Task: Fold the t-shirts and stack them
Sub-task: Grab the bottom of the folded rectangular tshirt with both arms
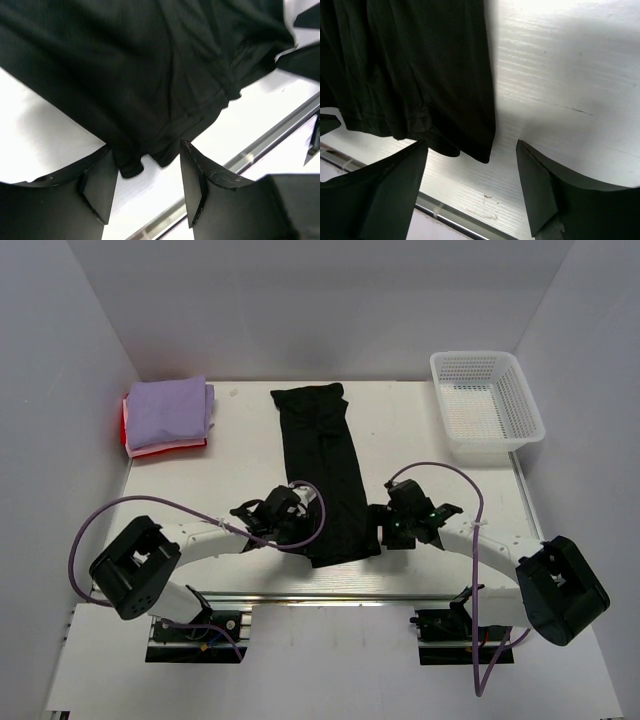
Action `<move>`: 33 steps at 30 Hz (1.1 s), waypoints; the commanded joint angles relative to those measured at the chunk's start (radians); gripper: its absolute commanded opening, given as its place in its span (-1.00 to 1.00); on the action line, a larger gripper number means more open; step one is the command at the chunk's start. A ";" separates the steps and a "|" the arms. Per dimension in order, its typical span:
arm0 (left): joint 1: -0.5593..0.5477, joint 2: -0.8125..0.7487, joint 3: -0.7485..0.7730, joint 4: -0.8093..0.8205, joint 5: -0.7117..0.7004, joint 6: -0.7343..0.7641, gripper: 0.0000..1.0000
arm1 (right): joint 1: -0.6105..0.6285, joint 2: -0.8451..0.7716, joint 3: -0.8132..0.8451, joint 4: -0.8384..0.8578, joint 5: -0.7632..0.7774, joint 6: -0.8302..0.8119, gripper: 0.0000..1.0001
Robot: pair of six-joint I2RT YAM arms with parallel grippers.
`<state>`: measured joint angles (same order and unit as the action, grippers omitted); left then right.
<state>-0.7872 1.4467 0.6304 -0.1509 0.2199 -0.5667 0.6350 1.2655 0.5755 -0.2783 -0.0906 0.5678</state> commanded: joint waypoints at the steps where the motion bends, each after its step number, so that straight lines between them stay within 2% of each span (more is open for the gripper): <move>1: -0.018 -0.042 -0.047 -0.131 -0.053 0.008 0.23 | -0.004 0.000 -0.016 0.053 -0.049 0.015 0.52; 4: -0.018 -0.042 -0.061 -0.101 -0.053 0.008 0.16 | -0.001 0.014 -0.022 0.083 -0.064 0.011 0.45; 7: -0.027 -0.003 -0.061 -0.040 0.018 0.008 0.00 | -0.004 0.037 -0.023 0.123 -0.078 0.011 0.37; 9: -0.027 0.015 -0.061 0.003 0.061 0.018 -0.03 | -0.003 0.063 -0.020 0.132 -0.087 0.007 0.22; 11: -0.037 0.030 -0.070 0.004 0.070 0.018 -0.08 | -0.003 0.086 -0.016 0.133 -0.095 0.007 0.20; 12: -0.046 0.043 -0.070 0.004 0.070 0.027 -0.21 | -0.001 0.092 -0.017 0.139 -0.101 0.007 0.12; 15: -0.056 0.043 -0.061 0.004 0.070 0.036 -0.45 | -0.003 0.104 -0.019 0.159 -0.127 0.007 -0.29; 16: -0.057 0.043 -0.061 0.004 0.070 0.036 -0.69 | -0.001 0.101 -0.019 0.172 -0.139 0.006 -0.53; 18: -0.057 0.029 -0.037 -0.007 0.061 0.036 -1.00 | -0.003 0.100 -0.005 0.168 -0.144 -0.005 -0.76; 19: -0.057 0.020 -0.037 -0.019 0.049 0.036 -1.00 | -0.001 0.097 0.000 0.163 -0.146 -0.011 -0.91; 21: -0.057 -0.003 -0.017 -0.030 0.023 0.048 -1.00 | -0.003 0.084 0.021 0.153 -0.135 -0.023 -1.00; 30: -0.037 -0.170 0.058 -0.115 -0.183 0.079 -1.00 | -0.004 0.078 0.147 0.108 -0.090 -0.077 -1.00; 33: -0.037 -0.180 0.095 -0.115 -0.258 0.088 -1.00 | -0.004 0.089 0.190 0.099 -0.055 -0.082 -1.00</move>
<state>-0.8284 1.3094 0.6701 -0.2543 0.0822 -0.5091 0.6342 1.3613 0.6979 -0.1745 -0.1848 0.5152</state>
